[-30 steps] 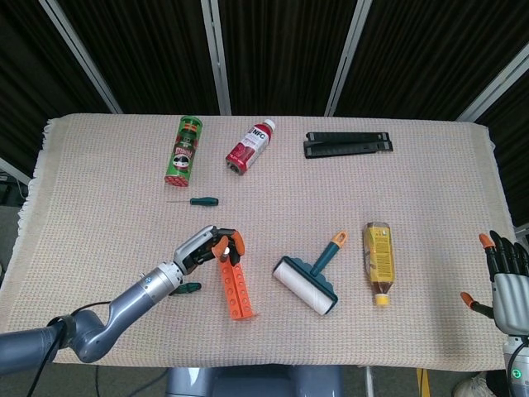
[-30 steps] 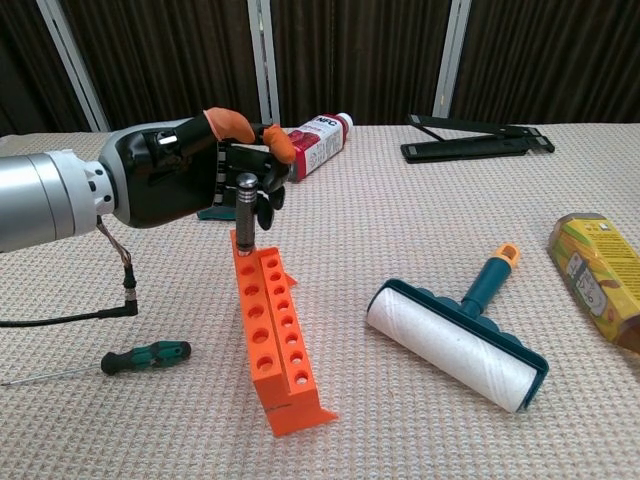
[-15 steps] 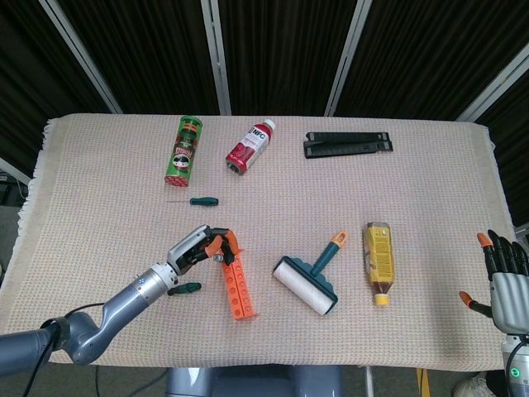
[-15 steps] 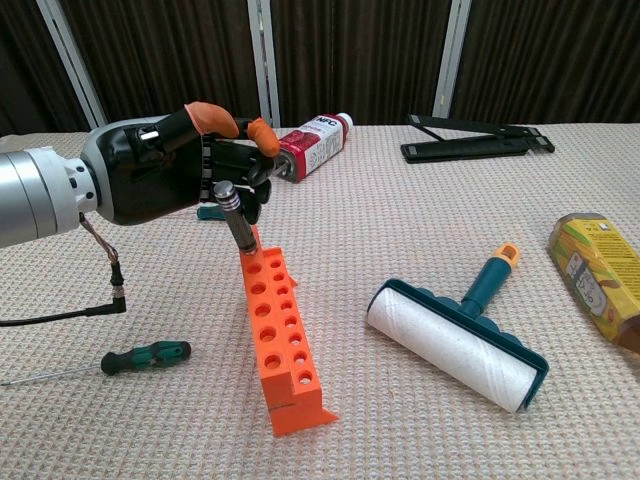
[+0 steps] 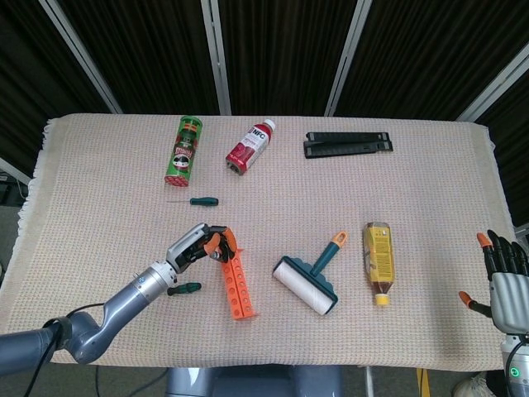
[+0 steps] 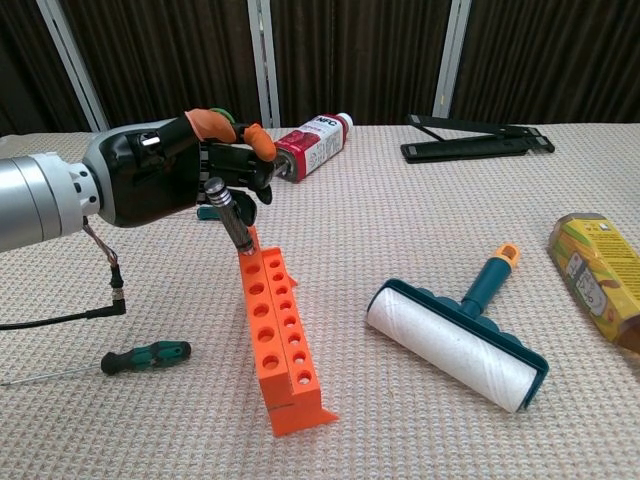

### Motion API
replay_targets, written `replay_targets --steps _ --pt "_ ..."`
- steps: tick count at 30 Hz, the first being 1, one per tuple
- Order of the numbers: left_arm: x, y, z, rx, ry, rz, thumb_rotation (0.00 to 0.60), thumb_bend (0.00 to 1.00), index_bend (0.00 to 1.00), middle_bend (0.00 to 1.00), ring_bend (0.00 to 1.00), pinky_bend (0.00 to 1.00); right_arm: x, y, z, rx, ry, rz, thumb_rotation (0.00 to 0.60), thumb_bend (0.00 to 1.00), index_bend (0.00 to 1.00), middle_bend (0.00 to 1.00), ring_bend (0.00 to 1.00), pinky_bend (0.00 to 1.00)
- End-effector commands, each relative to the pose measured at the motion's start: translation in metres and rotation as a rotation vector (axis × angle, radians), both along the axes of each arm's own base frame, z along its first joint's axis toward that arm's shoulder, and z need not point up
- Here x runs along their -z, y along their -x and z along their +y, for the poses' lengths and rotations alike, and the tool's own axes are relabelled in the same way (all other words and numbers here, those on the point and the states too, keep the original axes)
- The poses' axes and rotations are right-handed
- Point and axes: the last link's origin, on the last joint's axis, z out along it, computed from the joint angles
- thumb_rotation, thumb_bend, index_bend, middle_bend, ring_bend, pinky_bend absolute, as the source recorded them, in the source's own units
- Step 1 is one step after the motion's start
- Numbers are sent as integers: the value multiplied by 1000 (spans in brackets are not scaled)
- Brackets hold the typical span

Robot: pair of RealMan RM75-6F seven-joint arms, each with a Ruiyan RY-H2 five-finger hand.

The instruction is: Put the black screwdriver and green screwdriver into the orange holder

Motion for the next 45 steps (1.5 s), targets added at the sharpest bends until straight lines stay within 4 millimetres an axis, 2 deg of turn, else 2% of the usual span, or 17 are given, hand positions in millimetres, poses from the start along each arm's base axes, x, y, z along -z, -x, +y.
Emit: replay_targets --steps 1,28,45 --pt "2 -3 0 6 -4 2 301 839 539 572 450 544 0 0 0 1 1 -1 600 0 13 0 0 0" --pt "9 -3 6 -19 -24 38 299 839 539 557 437 544 -1 3 1 8 3 -5 600 0 12 5 0 0" --pt "16 -13 13 -32 -45 57 303 838 517 547 427 534 -1 3 4 9 6 -8 600 0 13 5 0 0"
